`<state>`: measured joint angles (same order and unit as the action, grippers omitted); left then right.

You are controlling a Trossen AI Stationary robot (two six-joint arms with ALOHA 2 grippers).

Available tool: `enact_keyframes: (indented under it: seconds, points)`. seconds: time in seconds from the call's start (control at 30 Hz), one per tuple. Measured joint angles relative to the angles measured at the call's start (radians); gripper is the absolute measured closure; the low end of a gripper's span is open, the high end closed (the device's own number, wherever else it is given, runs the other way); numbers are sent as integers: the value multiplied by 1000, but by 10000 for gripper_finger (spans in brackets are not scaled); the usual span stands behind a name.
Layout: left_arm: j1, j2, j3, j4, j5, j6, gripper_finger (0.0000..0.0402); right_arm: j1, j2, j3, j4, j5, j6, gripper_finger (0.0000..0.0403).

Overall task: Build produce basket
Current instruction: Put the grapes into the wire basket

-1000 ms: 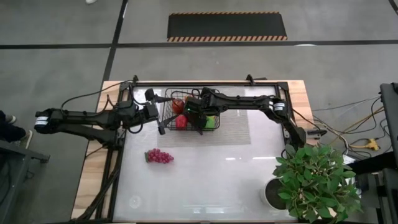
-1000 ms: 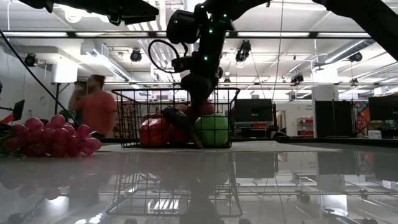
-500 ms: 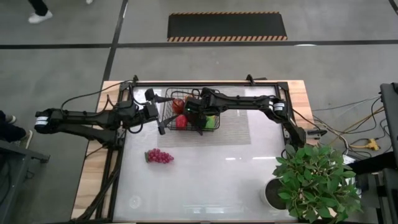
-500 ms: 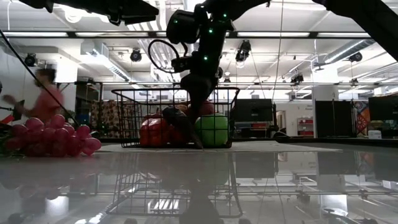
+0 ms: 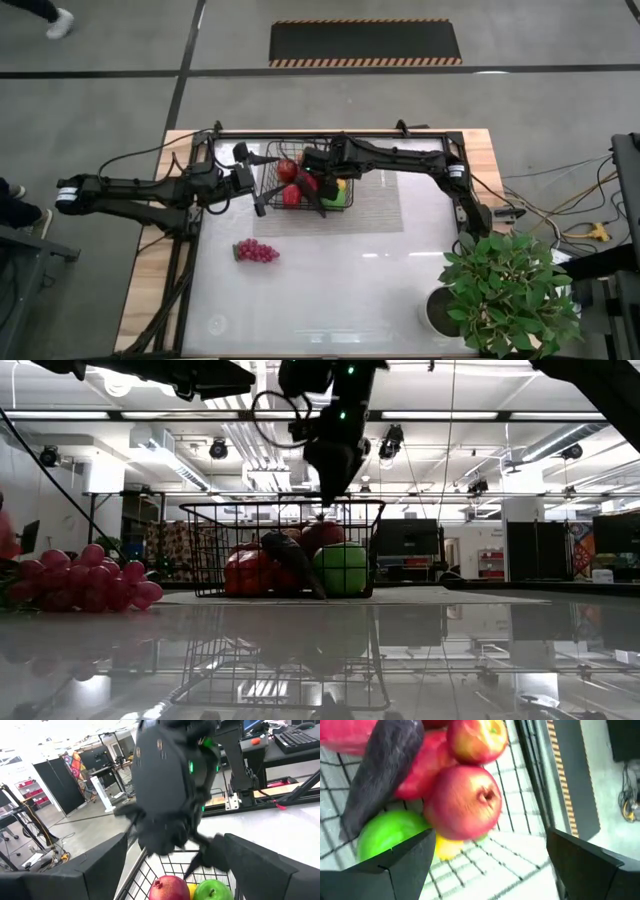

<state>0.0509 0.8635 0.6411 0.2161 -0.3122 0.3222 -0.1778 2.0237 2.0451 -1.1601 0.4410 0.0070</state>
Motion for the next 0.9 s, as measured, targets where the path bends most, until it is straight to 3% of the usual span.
enact_keyframes:
  seconds: [0.2,0.5,0.7,0.9]
  points:
    - [-5,0,0,0,0,-3,91,38,-19,73,-163,-3,62,49]
    - [-51,0,0,4,49,-29,91,189,-149,-8,-149,-98,92,78]
    - [-117,0,0,5,167,-37,91,300,-273,-212,60,-112,90,78]
    - [-212,0,1,6,178,-67,91,375,-422,-512,371,-131,70,78]
